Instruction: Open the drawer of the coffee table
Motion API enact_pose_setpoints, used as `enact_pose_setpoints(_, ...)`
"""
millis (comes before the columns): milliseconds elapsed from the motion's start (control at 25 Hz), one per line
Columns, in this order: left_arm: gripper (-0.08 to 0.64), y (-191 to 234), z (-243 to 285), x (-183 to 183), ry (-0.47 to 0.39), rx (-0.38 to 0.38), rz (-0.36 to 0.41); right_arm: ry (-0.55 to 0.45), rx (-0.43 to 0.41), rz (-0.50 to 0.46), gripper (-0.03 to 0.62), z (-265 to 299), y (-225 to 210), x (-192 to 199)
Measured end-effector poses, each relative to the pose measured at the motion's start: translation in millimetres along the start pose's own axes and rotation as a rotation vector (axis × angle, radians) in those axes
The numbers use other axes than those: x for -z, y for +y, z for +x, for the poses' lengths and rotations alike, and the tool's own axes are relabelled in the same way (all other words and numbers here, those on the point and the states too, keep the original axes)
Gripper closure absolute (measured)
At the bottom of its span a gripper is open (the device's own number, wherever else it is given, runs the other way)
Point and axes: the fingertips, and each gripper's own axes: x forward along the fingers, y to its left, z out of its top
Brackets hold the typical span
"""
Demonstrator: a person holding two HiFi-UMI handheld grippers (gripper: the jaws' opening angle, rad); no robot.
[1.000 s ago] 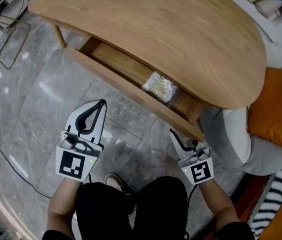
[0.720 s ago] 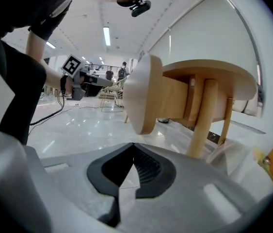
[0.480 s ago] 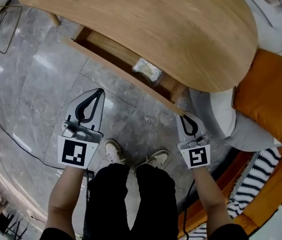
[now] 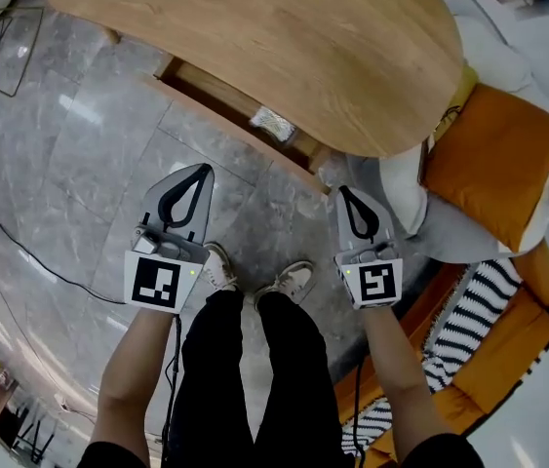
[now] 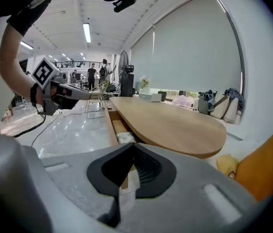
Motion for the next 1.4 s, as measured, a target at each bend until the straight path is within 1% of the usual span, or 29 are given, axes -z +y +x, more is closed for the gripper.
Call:
enact_pose_setpoints(120, 0.553, -2.2, -7.9, -25.9, -0.011, -0.006, -0.001, 0.017, -0.001, -0.001, 0.588, -6.3, 0.1, -26.7)
enact_pose_setpoints(320, 0.553, -2.5, -25.2, -75.5, -0.021, -0.011, 0.007, 0.096, 0.007, -0.020, 0.588, -20.4, -4.3, -68.7)
enact_pose_setpoints(400, 0.554, -1.0, -33.1, -101.0, -0.032, -0.019, 0.009, 0.092, 0.018, -0.010, 0.588, -25.9, -6.7, -94.8)
enact_pose_setpoints(560, 0.554, -1.1, -48.2, -154.0, -0.055, -0.033, 0.015, 0.060, 0.026, -0.009, 0.588, -38.2, -10.7, -152.6)
enact_pose_setpoints(680, 0.553, -4.5, -56.1, -195.2, -0.085, -0.034, 0.043, 0.008, 0.014, -0.024, 0.588, -45.3, -13.0, -199.1)
enact_pose_setpoints(800, 0.554, -9.4, -65.4, -237.0, -0.123, -0.034, 0.062, 0.006, 0.015, -0.044, 0.588, -56.4, -18.2, -238.6)
enact_pose_setpoints(840, 0.554, -10.3, -69.6, -248.9, -0.130, -0.040, 0.055, -0.018, 0.014, -0.050, 0.588, -59.2, -18.9, -256.5)
enact_pose_setpoints(960, 0.554, -11.9, -82.7, -277.6, -0.119, -0.064, 0.032, -0.159, -0.003, -0.088, 0.588, -65.6, -20.7, -318.9)
enact_pose_setpoints(1000, 0.553, -13.2, -87.2, -291.4, -0.133, -0.067, 0.031, -0.179, -0.005, -0.092, 0.588, -70.0, -21.5, -334.0)
enact_pose_setpoints(1080, 0.554, -15.3, -98.1, -319.0, -0.156, -0.071, 0.035, -0.159, 0.000, -0.076, 0.588, -82.0, -21.1, -355.0)
enact_pose_setpoints(1120, 0.553, -15.4, -105.1, -330.3, -0.154, -0.077, 0.038, -0.136, 0.002, -0.067, 0.588, -88.6, -19.6, -363.9)
enact_pose_setpoints(1160, 0.553, -15.7, -112.7, -342.0, -0.156, -0.083, 0.042, -0.134, 0.001, -0.068, 0.588, -95.4, -17.5, -376.1)
enact_pose_setpoints(1280, 0.554, -22.2, -135.8, -385.8, -0.215, -0.085, 0.049, -0.233, -0.005, -0.094, 0.588, -118.3, -12.3, -427.0)
enact_pose_setpoints(1400, 0.554, -28.7, -161.0, -429.0, -0.256, -0.096, 0.052, -0.216, 0.012, -0.100, 0.588, -141.1, -13.0, -454.6)
